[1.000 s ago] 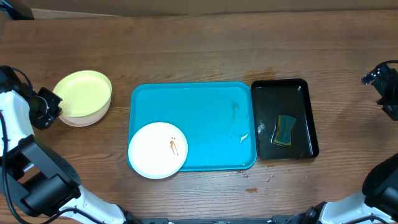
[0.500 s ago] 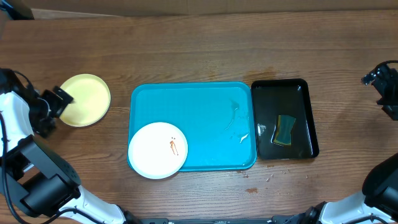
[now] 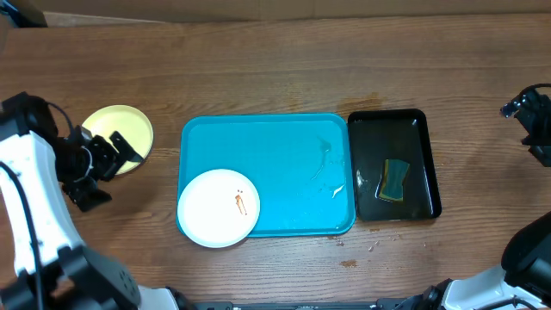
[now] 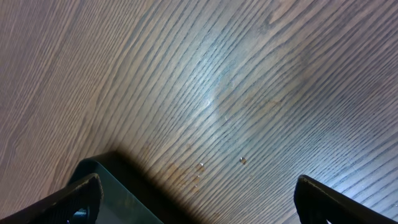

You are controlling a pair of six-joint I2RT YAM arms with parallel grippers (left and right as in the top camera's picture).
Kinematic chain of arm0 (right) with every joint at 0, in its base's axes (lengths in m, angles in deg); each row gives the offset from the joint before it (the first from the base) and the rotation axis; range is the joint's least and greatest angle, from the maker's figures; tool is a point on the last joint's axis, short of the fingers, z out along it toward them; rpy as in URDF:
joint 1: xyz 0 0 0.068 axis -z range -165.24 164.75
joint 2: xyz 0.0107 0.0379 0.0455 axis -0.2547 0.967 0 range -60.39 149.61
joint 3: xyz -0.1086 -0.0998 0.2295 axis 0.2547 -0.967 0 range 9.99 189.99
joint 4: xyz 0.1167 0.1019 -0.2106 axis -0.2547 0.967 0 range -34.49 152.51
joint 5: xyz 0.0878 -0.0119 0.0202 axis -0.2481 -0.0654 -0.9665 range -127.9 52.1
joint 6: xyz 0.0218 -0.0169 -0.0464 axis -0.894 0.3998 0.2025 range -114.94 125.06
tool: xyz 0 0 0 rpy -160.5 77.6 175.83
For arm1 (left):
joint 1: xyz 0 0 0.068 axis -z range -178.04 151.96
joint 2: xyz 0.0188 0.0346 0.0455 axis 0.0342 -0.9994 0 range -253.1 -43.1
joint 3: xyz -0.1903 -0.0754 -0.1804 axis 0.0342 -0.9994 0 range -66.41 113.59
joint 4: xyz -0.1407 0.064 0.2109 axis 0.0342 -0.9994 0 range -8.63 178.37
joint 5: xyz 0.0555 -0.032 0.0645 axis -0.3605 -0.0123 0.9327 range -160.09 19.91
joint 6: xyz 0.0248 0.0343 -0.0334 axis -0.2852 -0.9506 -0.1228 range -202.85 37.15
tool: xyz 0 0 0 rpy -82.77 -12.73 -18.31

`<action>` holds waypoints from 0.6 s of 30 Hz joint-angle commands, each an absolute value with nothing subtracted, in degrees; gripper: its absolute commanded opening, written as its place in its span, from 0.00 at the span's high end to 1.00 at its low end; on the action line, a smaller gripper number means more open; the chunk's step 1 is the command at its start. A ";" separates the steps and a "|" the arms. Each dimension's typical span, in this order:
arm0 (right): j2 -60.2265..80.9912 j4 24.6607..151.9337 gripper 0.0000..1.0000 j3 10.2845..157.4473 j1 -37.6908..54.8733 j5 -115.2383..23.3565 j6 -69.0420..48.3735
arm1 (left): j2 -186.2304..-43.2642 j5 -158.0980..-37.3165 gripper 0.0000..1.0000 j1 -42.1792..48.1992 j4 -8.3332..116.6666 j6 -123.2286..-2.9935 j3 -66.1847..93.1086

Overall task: Clean dirty plates on tray and stack at the side
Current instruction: 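Set yellow plate on the white plate stack and release left gripper, then move left gripper to the small white plate and push it right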

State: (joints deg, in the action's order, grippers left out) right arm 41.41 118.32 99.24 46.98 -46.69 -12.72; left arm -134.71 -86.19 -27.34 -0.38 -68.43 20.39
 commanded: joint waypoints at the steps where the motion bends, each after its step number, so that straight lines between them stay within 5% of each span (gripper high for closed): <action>1: 41.43 118.14 0.00 99.96 47.09 -46.96 -12.78 | -131.28 -82.56 0.02 -26.16 -3.13 -69.07 19.76; 9: 41.43 118.14 0.00 99.96 47.09 -46.96 -12.78 | -123.98 -81.66 0.13 -20.41 -6.04 -66.60 9.24; 18: 41.43 118.14 0.00 99.96 47.09 -46.96 -12.78 | -121.58 -83.74 0.26 -14.16 7.75 -61.07 -12.44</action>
